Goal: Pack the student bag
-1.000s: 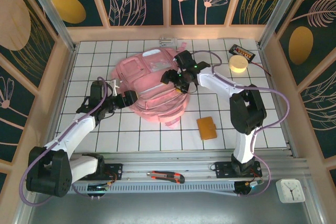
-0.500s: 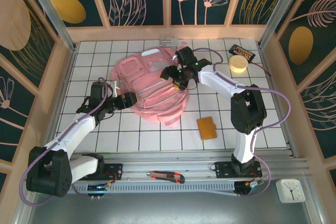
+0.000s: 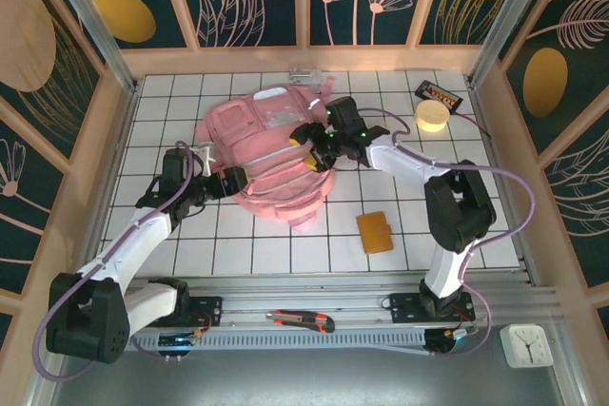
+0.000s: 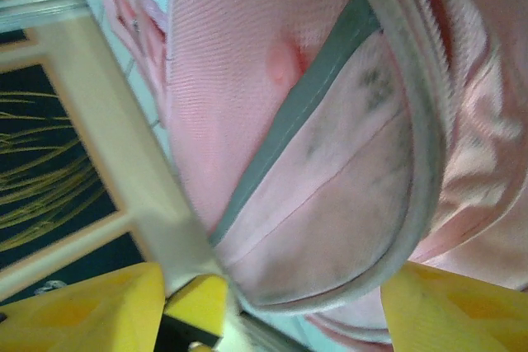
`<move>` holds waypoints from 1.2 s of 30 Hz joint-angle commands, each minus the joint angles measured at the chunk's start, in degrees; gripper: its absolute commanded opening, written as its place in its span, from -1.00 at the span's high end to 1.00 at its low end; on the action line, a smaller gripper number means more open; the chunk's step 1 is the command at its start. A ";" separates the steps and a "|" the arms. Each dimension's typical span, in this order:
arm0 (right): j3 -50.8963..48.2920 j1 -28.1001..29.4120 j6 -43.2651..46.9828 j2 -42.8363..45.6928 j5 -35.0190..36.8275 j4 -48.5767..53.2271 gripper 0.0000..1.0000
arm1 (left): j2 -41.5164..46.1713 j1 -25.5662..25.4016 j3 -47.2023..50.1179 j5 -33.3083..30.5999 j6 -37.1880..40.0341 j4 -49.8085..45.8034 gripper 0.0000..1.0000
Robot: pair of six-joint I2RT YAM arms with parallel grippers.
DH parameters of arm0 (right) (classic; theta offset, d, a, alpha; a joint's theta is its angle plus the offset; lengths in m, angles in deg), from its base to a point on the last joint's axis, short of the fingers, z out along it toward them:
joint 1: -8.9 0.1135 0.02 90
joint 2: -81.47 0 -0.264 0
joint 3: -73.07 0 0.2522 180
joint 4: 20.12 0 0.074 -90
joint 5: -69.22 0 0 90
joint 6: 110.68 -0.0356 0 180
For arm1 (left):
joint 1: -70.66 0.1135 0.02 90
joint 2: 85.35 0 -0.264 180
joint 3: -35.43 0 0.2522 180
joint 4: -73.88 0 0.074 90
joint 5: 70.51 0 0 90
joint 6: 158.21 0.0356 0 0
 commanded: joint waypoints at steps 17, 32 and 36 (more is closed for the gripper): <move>0.79 0.99 -8.53 -1.12 -2.79 -13.73 -0.33 | 0.86 -0.26 0.94 -0.37 -0.28 0.26 -0.65; 7.71 6.52 -7.74 -11.18 -5.08 -7.85 -0.15 | 1.85 -0.25 2.79 -0.24 -1.19 1.96 -0.60; 7.94 6.36 -6.89 -10.22 -3.62 -6.96 0.22 | 1.68 -0.30 2.88 0.10 -1.32 2.54 -0.59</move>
